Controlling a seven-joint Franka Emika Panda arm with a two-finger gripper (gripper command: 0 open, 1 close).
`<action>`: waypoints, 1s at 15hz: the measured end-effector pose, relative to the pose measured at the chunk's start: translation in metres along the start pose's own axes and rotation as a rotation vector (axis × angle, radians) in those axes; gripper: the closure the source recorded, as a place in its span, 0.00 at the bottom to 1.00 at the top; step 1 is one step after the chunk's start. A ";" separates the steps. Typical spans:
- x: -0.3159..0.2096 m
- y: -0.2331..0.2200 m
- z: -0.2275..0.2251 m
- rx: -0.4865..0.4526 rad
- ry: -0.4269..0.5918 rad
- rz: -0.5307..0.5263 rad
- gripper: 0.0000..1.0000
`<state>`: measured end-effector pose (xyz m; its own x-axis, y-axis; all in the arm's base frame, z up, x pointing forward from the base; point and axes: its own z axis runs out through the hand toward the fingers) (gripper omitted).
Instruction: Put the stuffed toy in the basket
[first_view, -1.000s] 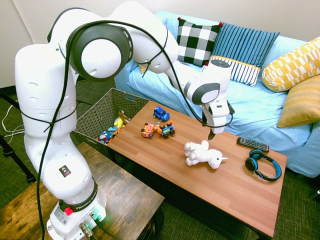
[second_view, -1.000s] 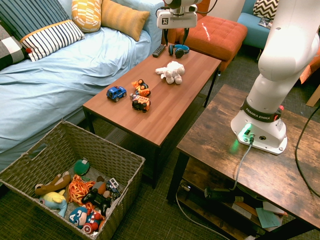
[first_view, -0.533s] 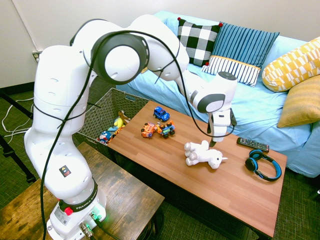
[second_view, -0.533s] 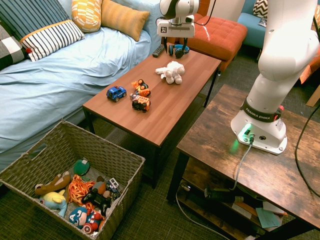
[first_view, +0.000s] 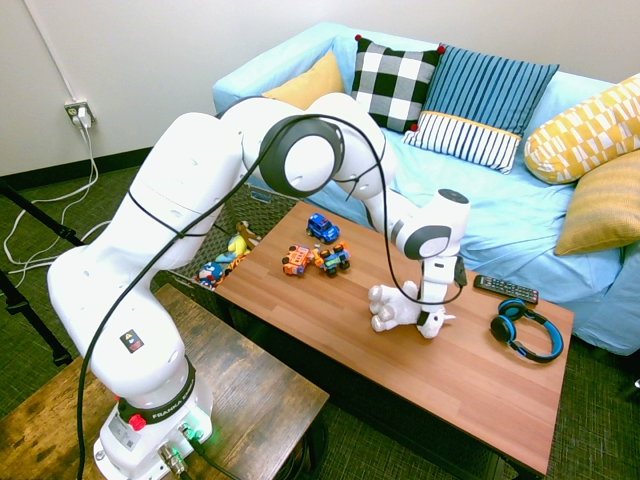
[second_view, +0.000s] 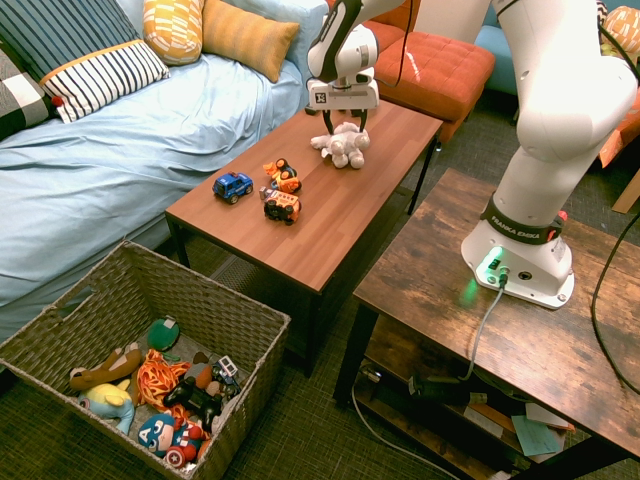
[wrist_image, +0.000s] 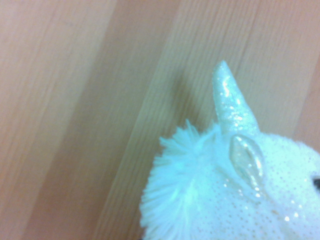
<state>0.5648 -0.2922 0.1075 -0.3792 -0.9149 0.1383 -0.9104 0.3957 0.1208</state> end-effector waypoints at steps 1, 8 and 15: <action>0.002 -0.001 0.003 -0.003 0.001 0.005 1.00; 0.004 -0.001 0.009 -0.037 -0.003 0.015 1.00; 0.010 -0.003 0.008 -0.034 -0.027 -0.013 1.00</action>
<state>0.5626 -0.3029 0.1004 -0.3725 -0.9214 0.1102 -0.9092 0.3862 0.1556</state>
